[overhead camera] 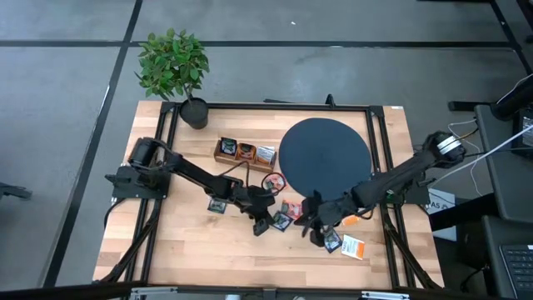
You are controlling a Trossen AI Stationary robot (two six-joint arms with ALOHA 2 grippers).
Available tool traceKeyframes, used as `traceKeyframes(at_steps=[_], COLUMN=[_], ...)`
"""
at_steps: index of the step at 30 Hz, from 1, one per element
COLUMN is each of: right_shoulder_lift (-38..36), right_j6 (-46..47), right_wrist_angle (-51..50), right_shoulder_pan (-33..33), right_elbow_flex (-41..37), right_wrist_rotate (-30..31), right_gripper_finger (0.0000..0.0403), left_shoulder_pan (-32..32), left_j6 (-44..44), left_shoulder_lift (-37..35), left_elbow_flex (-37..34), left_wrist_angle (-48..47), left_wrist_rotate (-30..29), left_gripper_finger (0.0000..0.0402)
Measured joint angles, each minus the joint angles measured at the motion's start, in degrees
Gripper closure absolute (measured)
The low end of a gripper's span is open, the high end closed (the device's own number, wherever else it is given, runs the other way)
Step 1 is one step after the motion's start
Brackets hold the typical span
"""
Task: Pick & Place Tea
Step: Put the middle dark blue tea bag into the left section of the wooden organizer
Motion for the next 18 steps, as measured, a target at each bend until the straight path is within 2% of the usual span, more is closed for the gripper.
traceKeyframes(at_steps=[4,10,18], right_shoulder_lift=[-3.21,-4.72,-4.92], right_j6=[-3.89,-3.68,-5.35], right_wrist_angle=[3.71,15.23,26.80], right_shoulder_pan=[0.26,0.24,0.08], right_elbow_flex=[-3.41,-11.07,-16.93], right_wrist_rotate=[0.67,1.62,11.84], right_gripper_finger=[0.0401,0.0400,0.0400], left_shoulder_pan=[0.75,3.18,8.27], left_j6=[5.21,11.85,21.29], left_shoulder_lift=[-6.18,-16.81,-30.59], left_elbow_flex=[0.00,0.00,0.00], left_wrist_angle=[-10.86,-27.41,-47.84], left_wrist_rotate=[0.00,-1.56,-9.21], left_gripper_finger=[0.0398,0.0398,0.0398])
